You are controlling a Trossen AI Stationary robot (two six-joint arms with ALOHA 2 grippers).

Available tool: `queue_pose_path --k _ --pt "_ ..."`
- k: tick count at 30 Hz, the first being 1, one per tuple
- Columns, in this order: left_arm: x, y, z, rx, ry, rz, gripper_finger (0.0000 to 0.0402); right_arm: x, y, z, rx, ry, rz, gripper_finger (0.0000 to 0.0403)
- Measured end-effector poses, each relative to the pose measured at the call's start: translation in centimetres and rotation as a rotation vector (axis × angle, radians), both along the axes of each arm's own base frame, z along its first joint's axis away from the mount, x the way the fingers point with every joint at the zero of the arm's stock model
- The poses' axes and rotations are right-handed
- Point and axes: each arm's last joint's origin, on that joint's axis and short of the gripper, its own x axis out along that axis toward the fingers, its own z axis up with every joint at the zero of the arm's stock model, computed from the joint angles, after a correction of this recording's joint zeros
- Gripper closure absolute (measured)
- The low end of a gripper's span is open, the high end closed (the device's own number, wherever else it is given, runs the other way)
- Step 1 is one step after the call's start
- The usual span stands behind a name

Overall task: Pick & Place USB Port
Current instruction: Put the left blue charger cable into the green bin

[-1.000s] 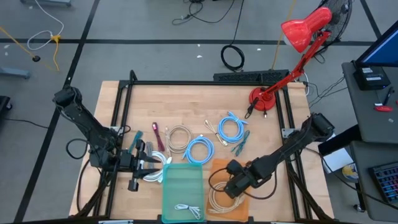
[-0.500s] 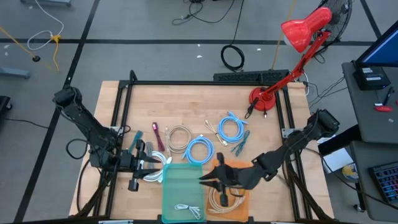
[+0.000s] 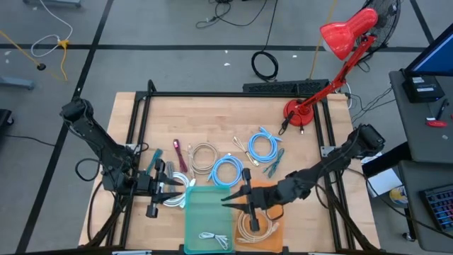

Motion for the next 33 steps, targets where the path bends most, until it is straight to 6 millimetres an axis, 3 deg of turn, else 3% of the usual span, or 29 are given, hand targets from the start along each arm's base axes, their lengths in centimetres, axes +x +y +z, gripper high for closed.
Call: queue_pose_path --k 10,18,20,27,33 --pt "0.0 0.0 0.0 0.004 0.0 0.002 0.0275 0.4 -1.4 -4.0 0.054 0.002 0.218 0.0353" --pt "0.3 0.4 -0.7 0.075 0.055 0.066 0.0275 1.4 -4.6 -2.3 -0.033 -0.215 0.109 0.0353" --pt "0.4 0.6 -1.2 0.087 0.091 0.117 0.0275 1.7 -5.2 -2.6 -0.027 -0.181 0.049 0.0353" --pt "1.0 1.6 -2.2 0.067 0.159 0.227 0.0275 2.1 -7.6 -3.3 0.095 -0.077 -0.514 0.0341" --pt "1.4 1.8 -2.2 0.025 0.165 0.196 0.0275 2.3 -8.3 -3.5 0.161 -0.068 -0.552 0.0326"
